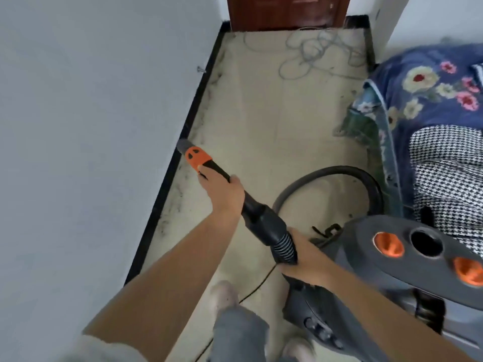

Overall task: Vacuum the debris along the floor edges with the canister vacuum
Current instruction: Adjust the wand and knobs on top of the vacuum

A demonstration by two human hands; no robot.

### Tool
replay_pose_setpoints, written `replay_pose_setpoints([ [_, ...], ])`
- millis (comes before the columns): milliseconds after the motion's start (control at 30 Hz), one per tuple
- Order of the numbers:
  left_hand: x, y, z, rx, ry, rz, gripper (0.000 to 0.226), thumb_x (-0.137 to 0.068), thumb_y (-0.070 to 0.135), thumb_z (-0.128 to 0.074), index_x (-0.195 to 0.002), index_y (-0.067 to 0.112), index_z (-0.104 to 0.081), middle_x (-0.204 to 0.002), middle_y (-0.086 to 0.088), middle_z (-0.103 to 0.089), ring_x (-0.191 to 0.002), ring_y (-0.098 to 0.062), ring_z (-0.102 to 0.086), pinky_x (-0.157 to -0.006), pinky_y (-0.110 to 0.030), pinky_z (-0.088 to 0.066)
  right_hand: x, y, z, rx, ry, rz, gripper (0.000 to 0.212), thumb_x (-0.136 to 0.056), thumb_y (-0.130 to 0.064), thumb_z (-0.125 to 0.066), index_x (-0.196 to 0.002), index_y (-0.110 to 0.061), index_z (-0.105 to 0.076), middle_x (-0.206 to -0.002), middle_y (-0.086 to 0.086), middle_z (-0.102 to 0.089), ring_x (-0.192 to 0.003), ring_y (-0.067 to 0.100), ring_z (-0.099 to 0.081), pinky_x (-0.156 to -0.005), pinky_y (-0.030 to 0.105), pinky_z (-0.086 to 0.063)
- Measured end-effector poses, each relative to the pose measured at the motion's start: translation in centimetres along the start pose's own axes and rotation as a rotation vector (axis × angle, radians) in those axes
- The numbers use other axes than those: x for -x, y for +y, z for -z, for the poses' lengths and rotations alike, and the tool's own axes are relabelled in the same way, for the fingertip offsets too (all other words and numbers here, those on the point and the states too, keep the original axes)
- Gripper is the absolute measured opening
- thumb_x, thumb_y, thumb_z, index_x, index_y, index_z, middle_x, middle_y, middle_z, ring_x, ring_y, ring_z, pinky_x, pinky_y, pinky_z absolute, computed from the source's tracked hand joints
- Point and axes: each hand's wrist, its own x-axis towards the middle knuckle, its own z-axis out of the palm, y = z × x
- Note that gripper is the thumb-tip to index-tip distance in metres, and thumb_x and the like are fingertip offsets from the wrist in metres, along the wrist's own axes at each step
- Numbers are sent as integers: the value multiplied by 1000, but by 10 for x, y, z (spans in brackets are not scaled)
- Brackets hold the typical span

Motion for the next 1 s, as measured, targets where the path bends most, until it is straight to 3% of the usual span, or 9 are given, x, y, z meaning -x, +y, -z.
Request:
replay_pose_setpoints([
  [67, -20, -1, 21, 56, 19, 37, 72, -93, 12, -49, -149, 13, -3, -142, -12, -33, -117, -29, -50, -99, -38, -44, -19, -18, -8, 55, 84, 5, 57, -84, -13, -64, -132, -15, -34, -104, -2, -56, -97, 15, -56, -80, 25, -47],
  [167, -56, -3, 49, 143, 51, 93, 69, -92, 10, -49, -147, 14, -8, -135, -10, -39, -114, -28, -51, -97, -40, -46, -48, -47, -13, 113, 51, 48, 52, -84, -13, -61, -130, -12, -37, -107, 5, -59, -98, 21, -58, -85, 34, -49],
  [267, -97, -7, 70, 259, 50, 154, 72, -90, 6, -50, -148, 20, -9, -118, -6, -45, -108, -24, -51, -93, -38, -46, -83, -75, -13, 185, 5, 86, 52, -84, -16, -63, -128, -13, -36, -97, -2, -54, -88, 14, -54, -72, 22, -45],
  [433, -184, -11, 97, 396, -41, 248, 83, -87, 5, -53, -148, 25, -2, -131, -13, -44, -117, -31, -50, -98, -48, -45, -166, -124, -8, 264, -98, 16, 48, -82, -17, -67, -120, -12, -38, -93, -1, -53, -83, 11, -51, -58, 7, -36],
  [533, -238, -19, 116, 432, -87, 298, 85, -88, 6, -54, -149, 25, 2, -130, -13, -45, -114, -30, -51, -98, -46, -45, -218, -155, -14, 310, -148, -31, 45, -81, -16, -68, -115, -13, -38, -90, -1, -53, -81, 11, -52, -58, 9, -38],
  [633, -281, -33, 134, 458, -117, 338, 85, -89, 5, -54, -148, 25, 3, -131, -14, -44, -117, -30, -50, -99, -45, -45, -258, -177, -33, 378, -194, -55, 46, -81, -16, -68, -115, -11, -38, -94, 2, -54, -84, 14, -54, -65, 19, -43],
  [733, -312, -49, 149, 488, -129, 396, 84, -89, 5, -55, -148, 25, 1, -134, -14, -43, -119, -32, -49, -100, -46, -44, -287, -190, -51, 434, -199, -58, 42, -79, -16, -68, -109, -13, -38, -89, -1, -53, -82, 13, -53, -62, 17, -40],
  [900, -339, -89, 170, 575, -77, 551, 84, -88, 2, -55, -148, 25, -2, -131, -12, -45, -115, -31, -50, -99, -48, -44, -325, -204, -76, 539, -300, -66, 41, -72, -15, -70, -101, -16, -41, -89, 0, -57, -82, 16, -58, -72, 27, -47],
  [1000, -347, -117, 178, 641, -37, 640, 84, -88, -1, -55, -148, 27, -4, -129, -11, -45, -113, -30, -50, -98, -47, -45, -339, -201, -92, 556, -368, -54, 38, -70, -14, -70, -95, -18, -41, -80, -7, -54, -72, 8, -54, -66, 23, -46],
])
